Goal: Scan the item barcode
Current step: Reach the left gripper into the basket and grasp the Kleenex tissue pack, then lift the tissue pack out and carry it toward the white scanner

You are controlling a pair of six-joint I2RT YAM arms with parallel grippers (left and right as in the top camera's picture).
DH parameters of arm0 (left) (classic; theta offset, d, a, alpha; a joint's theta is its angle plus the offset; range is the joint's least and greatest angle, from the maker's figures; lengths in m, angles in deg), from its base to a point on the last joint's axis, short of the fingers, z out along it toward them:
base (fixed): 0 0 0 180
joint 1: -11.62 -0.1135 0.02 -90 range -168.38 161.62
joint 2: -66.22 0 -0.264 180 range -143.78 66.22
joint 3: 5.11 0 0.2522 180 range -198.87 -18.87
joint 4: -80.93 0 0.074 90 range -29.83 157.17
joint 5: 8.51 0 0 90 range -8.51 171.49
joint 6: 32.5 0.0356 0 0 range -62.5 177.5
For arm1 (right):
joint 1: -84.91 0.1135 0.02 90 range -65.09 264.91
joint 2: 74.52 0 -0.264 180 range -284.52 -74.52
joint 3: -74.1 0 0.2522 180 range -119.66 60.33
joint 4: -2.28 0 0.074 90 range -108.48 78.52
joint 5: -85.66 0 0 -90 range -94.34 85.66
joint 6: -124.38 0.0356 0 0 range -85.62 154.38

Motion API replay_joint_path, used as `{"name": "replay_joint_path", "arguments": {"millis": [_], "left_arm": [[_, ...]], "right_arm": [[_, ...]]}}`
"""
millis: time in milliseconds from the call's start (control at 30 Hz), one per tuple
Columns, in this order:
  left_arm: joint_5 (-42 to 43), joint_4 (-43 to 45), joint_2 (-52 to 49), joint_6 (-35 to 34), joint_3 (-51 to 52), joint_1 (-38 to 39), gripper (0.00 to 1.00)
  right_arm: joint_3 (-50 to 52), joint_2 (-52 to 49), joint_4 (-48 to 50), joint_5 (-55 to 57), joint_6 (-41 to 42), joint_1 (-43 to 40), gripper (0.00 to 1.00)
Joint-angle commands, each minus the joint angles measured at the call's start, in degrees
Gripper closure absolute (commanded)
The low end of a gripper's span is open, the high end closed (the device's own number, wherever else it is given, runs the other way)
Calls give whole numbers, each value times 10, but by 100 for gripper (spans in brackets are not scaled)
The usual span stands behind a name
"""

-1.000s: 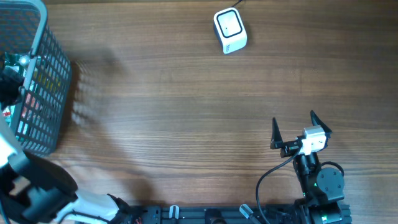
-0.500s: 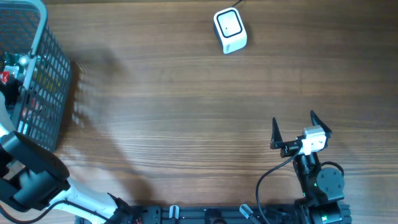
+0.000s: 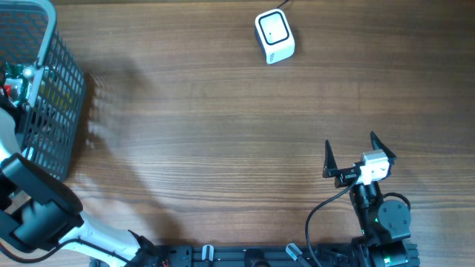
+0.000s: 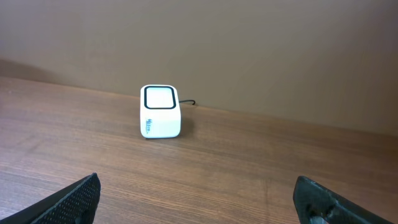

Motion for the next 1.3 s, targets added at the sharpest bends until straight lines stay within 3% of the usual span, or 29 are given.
{"name": "replay_joint_path", "arguments": {"millis": [0, 267, 700, 933, 1167, 1267], "left_arm": [[15, 1, -7, 5, 9, 4, 24], [17, 3, -6, 5, 6, 2, 42], [25, 1, 143, -1, -113, -18, 45], [134, 42, 255, -86, -135, -15, 48], [140, 10, 313, -86, -135, 48, 53], [112, -37, 321, -96, -135, 113, 54]], "right_arm": [[0, -1, 2, 1, -3, -2, 0], [0, -1, 2, 1, -3, -2, 0], [0, -1, 2, 1, -3, -2, 0], [0, -1, 2, 1, -3, -2, 0], [0, -1, 2, 1, -3, -2, 0], [0, -1, 2, 1, -3, -2, 0]]}}
